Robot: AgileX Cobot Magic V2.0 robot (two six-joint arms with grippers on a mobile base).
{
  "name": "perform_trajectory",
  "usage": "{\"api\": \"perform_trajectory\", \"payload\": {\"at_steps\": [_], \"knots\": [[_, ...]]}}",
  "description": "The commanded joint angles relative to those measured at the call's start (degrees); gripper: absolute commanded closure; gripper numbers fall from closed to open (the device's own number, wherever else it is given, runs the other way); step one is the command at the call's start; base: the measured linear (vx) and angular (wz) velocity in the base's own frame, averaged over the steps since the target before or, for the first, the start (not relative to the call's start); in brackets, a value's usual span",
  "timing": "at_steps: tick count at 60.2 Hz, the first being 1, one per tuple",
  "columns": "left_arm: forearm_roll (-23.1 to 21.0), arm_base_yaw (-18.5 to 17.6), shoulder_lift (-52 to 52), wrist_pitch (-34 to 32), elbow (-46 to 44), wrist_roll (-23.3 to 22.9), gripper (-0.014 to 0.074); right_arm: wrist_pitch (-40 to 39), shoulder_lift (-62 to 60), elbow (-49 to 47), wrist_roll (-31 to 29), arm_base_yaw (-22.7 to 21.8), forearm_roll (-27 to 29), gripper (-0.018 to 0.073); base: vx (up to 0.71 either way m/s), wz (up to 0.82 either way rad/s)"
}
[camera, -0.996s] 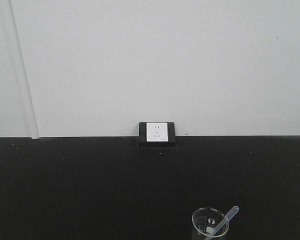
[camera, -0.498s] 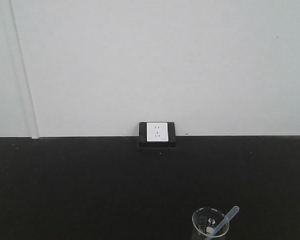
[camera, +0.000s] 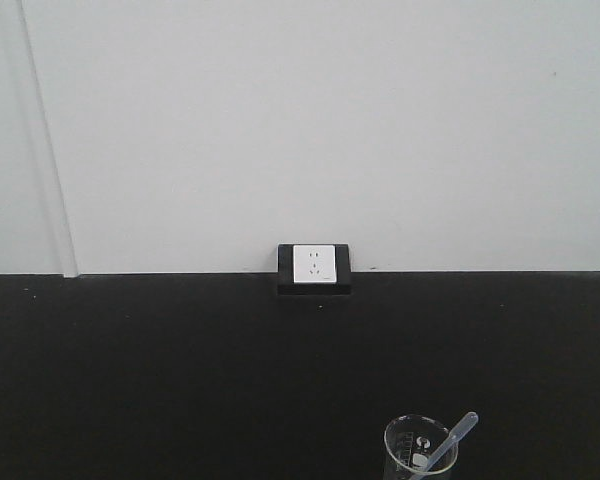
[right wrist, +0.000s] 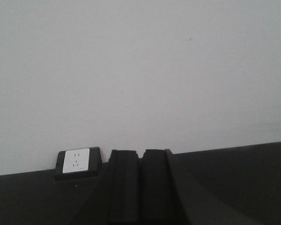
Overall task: Grab transparent chemical and place on left bench
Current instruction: 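Reach the right gripper toward the clear dropper standing in the glass beaker, then grasp the dropper bulb with the right gripper and lift it out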
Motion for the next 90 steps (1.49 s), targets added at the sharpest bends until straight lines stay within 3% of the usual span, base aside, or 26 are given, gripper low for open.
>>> {"api": "perform_trajectory", "payload": {"at_steps": [1,11,18,22,33,41,50,67,81,90], "knots": [[0.0,-0.1,-1.1,-4.5,0.9,-0.4,0.0600,-5.9,2.9,-2.4,1.2,-0.4,0.0,0.0548,0.00,0.00],[0.0,-0.1,-1.1,-4.5,0.9,-0.4,0.0600,-5.6,4.0,-2.4,1.7,-0.4,0.0,0.0496,0.00,0.00],[0.0,-0.1,-1.1,-4.5,0.9,-0.4,0.0600,-5.8,4.0,-2.4,1.7,-0.4,-0.2,0.0404,0.00,0.00],[0.0,-0.1,-1.1,-4.5,0.9,-0.4,0.0600,-6.0,4.0,-2.4,1.7,-0.4,-0.2,0.0325,0.00,0.00],[0.0,-0.1,-1.1,-4.5,0.9,-0.4,0.0600,-6.5,4.0,-2.4,2.1,-0.4,0.5,-0.0019,0.00,0.00],[0.0,-0.1,-1.1,-4.5,0.9,-0.4,0.0600,-5.4,4.0,-2.4,8.9,0.1,4.5,-0.0171,0.00,0.00],[0.0,-0.1,-1.1,-4.5,0.9,-0.4,0.0600,-4.6,8.2,-2.4,16.1,3.5,7.8,-0.0164,0.00,0.00],[0.0,-0.1,-1.1,-4.5,0.9,-0.4,0.0600,-15.6,26.8,-2.4,21.5,12.7,7.7,-0.0081,0.00,0.00],[0.0,-0.1,-1.1,-4.5,0.9,-0.4,0.0600,-27.9,42.0,-2.4,27.7,14.0,7.1,-0.0030,0.00,0.00],[0.0,-0.1,-1.1,-4.5,0.9,-0.4,0.0600,-31.9,48.2,-2.5,32.1,14.0,3.6,-0.0027,0.00,0.00]]}}
